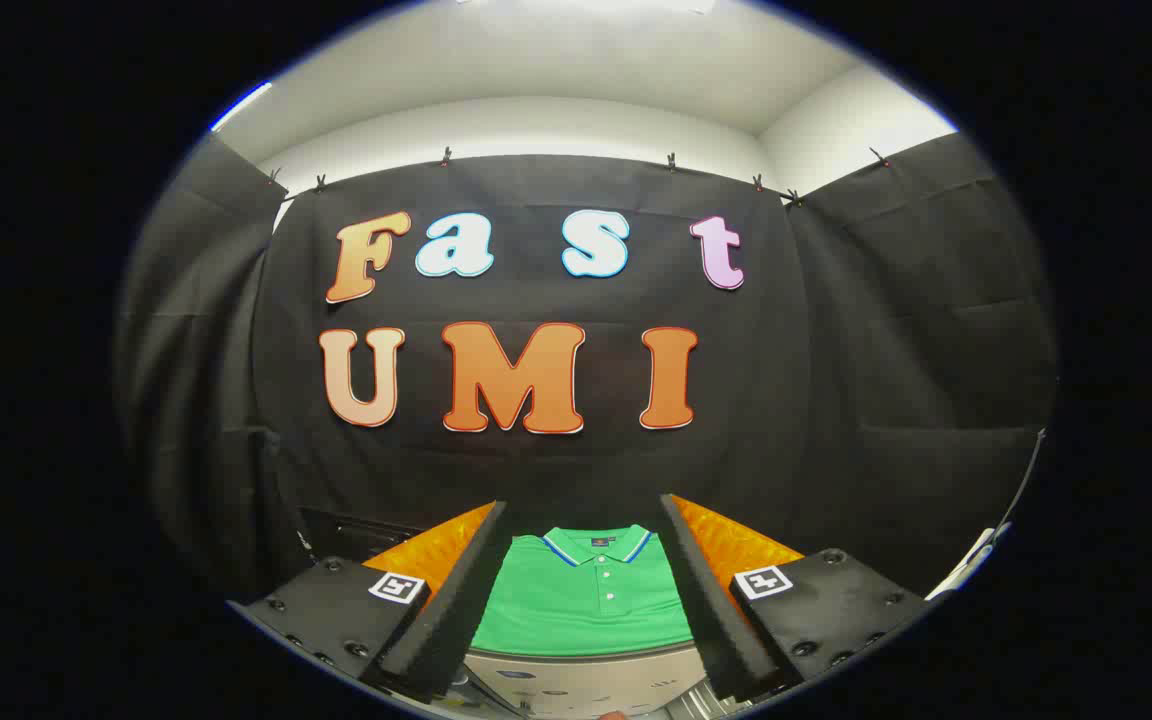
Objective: Put the clothes into the washing machine and then close the washing machine lid.
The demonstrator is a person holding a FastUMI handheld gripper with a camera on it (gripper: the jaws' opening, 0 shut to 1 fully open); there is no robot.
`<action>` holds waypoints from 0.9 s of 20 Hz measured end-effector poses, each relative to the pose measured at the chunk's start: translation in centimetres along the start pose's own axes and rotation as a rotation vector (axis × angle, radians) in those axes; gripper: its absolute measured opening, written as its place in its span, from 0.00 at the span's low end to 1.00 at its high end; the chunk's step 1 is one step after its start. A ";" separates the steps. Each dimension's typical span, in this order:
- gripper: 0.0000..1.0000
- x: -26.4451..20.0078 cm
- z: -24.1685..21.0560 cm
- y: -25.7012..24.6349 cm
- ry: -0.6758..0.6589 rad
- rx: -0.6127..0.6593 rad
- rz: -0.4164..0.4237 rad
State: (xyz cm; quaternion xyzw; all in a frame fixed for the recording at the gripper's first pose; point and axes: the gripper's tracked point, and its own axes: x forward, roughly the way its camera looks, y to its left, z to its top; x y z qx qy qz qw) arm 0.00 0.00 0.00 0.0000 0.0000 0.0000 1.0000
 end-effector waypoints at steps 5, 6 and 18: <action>0.97 0.0 0.5 0.4 -0.001 -0.011 0.015; 0.97 0.0 0.4 0.3 0.001 -0.010 0.014; 0.97 0.3 0.4 0.5 0.006 -0.030 0.018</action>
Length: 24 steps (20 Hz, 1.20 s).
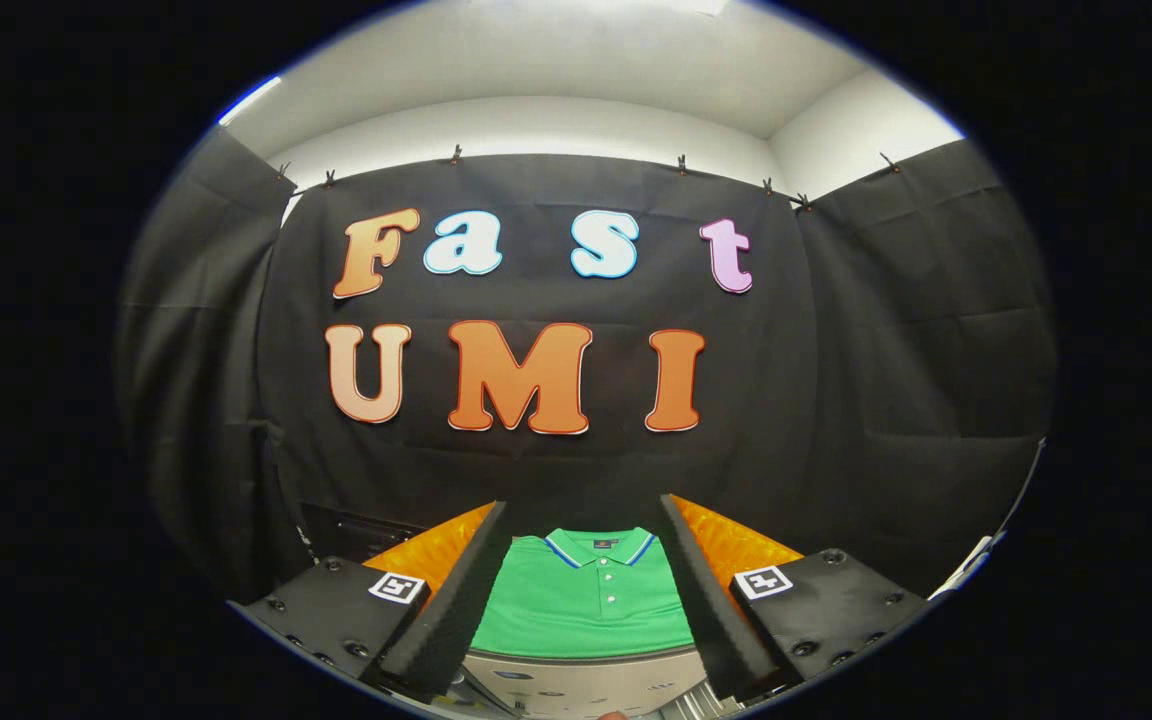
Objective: Put the clothes into the washing machine and then close the washing machine lid.
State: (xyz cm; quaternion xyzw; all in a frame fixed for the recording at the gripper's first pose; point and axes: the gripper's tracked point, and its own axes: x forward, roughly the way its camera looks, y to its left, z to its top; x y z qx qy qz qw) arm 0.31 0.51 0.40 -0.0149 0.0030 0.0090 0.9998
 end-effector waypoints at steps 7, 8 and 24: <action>0.97 -0.3 0.7 0.7 0.005 0.010 -0.002; 0.97 -0.4 0.9 0.8 0.007 0.008 -0.003; 0.97 6.1 -5.8 -1.5 0.197 0.025 -0.049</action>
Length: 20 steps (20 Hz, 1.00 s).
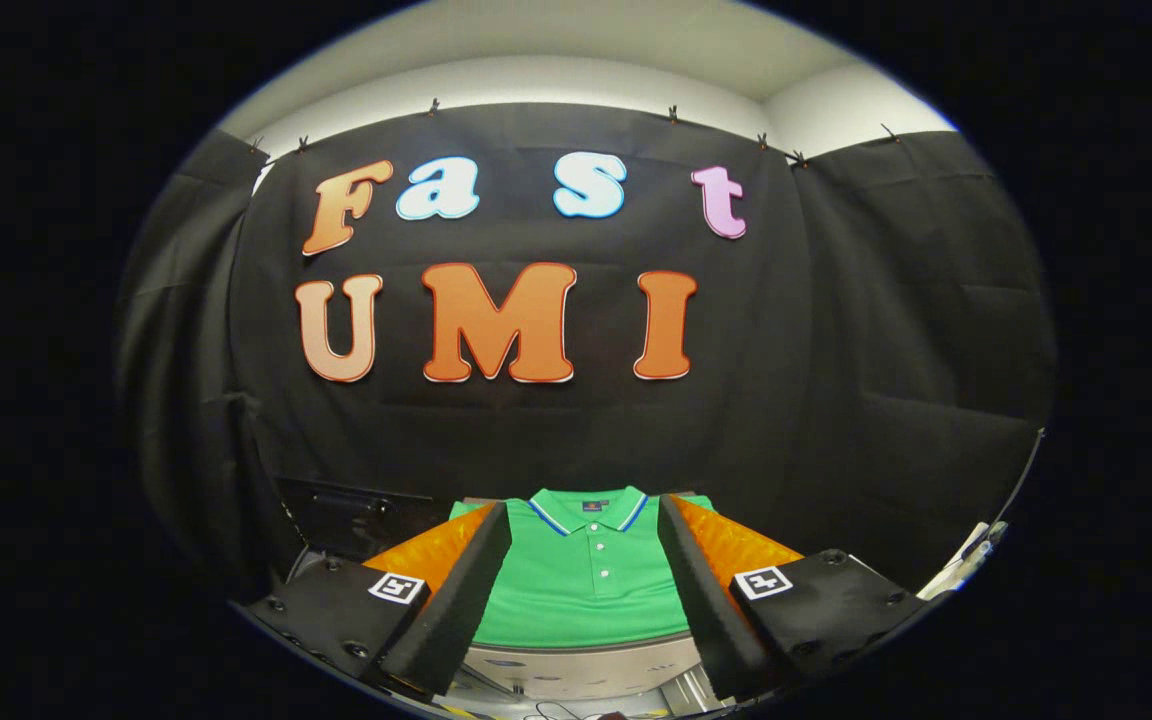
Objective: Put the clothes into the washing machine and then close the washing machine lid.
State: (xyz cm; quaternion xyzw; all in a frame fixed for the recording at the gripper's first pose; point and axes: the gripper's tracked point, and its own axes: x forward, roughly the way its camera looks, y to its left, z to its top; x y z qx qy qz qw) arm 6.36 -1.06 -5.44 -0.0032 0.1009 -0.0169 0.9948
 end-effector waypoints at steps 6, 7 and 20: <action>0.97 8.4 -5.1 -1.0 0.175 0.039 0.009; 0.97 9.8 -6.2 -1.1 0.208 0.046 0.012; 0.98 19.7 -14.9 -2.4 0.623 0.031 0.030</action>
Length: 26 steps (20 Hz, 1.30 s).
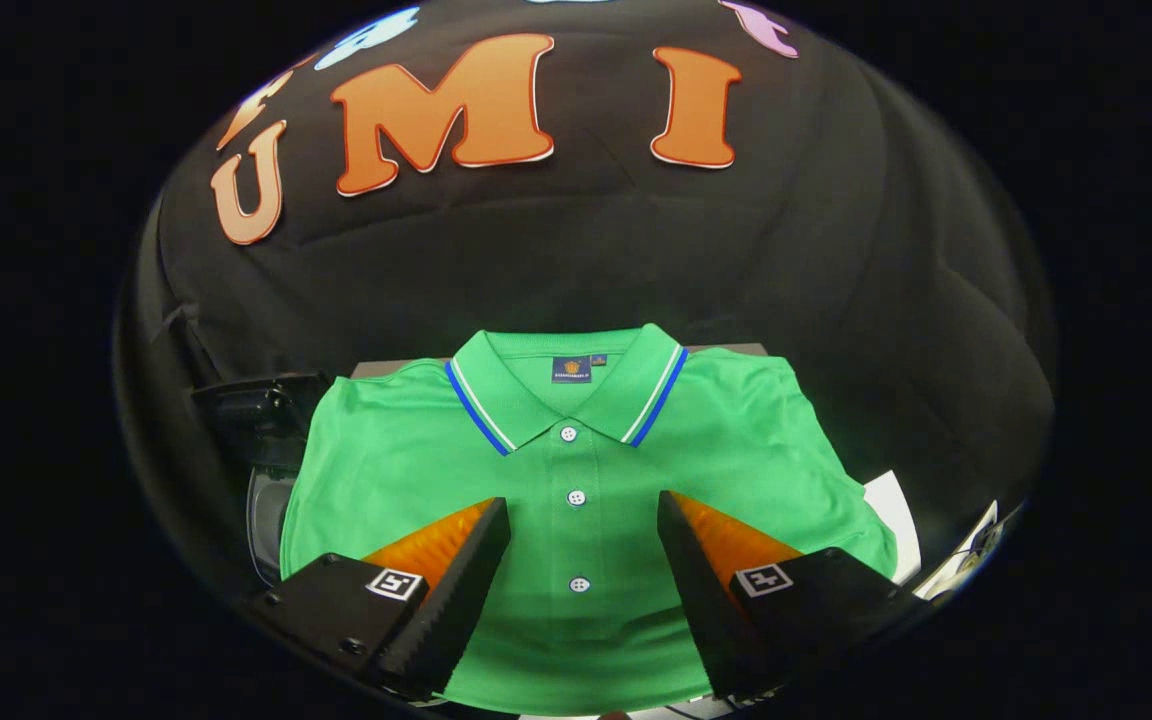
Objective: Put the clothes into the washing machine and then close the washing machine lid.
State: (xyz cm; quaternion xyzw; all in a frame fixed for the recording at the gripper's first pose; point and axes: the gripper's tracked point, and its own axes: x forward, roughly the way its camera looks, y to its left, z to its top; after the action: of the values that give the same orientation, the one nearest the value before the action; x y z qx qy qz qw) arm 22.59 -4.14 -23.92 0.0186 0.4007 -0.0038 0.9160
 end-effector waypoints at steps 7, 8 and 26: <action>0.97 1.1 -1.0 -0.2 0.179 0.028 0.012; 0.97 1.2 -0.8 -0.1 0.219 0.014 0.011; 0.56 1.2 -0.5 1.8 0.480 -0.024 -0.003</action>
State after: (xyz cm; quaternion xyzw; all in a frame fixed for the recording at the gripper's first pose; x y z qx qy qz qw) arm 23.09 -2.32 -25.06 0.0076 0.6070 0.0038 0.7946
